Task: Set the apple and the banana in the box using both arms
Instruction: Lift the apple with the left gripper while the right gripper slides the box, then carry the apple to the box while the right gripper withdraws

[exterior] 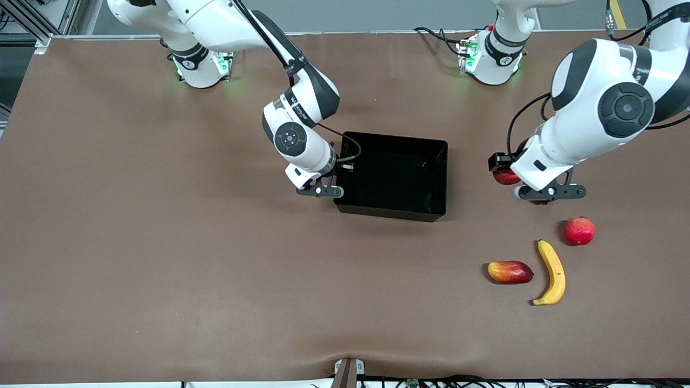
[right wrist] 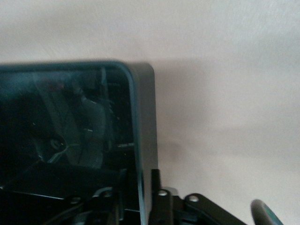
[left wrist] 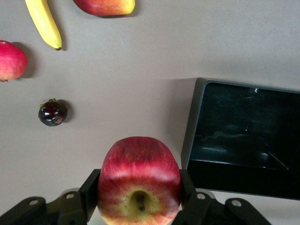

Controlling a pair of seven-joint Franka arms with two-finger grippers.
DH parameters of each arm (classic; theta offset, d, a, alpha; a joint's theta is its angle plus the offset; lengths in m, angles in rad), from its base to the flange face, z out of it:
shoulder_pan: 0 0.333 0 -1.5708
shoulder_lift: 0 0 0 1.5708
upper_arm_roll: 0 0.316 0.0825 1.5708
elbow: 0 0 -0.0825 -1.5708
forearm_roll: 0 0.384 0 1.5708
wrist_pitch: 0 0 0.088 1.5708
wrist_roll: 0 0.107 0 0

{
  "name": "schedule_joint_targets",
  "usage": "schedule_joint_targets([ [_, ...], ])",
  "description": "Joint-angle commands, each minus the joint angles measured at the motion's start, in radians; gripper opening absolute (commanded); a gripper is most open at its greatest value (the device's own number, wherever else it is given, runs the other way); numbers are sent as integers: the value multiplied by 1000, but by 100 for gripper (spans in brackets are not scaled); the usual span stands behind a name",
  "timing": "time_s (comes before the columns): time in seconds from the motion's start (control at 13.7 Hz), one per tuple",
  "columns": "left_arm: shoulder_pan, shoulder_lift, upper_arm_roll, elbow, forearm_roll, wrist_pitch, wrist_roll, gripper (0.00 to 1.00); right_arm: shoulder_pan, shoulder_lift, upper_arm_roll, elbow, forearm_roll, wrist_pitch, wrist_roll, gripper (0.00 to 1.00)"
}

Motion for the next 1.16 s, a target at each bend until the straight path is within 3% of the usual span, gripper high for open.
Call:
schedule_joint_targets([
  [0.0, 2, 8, -20, 13, -15, -7, -12, 0, -34, -16, -11, 97, 8, -117, 4, 100],
  [0.29, -32, 21, -31, 15, -15, 13, -96, 0, -54, -34, -158, 387, -23, -506, -2, 100],
  [0.58, -119, 61, -34, 12, -18, 100, -267, 0, -188, -40, -175, 519, -19, -721, -42, 100],
  [0.73, -179, 101, -34, 7, -16, 152, -355, 0, -250, -49, -178, 547, -20, -824, -36, 100],
  [0.87, -255, 147, -33, 1, -2, 183, -470, 0, -319, -123, -177, 529, -53, -852, -95, 100],
  [1.09, -297, 206, -33, -36, 2, 200, -535, 0, -334, -224, -177, 477, -217, -915, -189, 100],
])
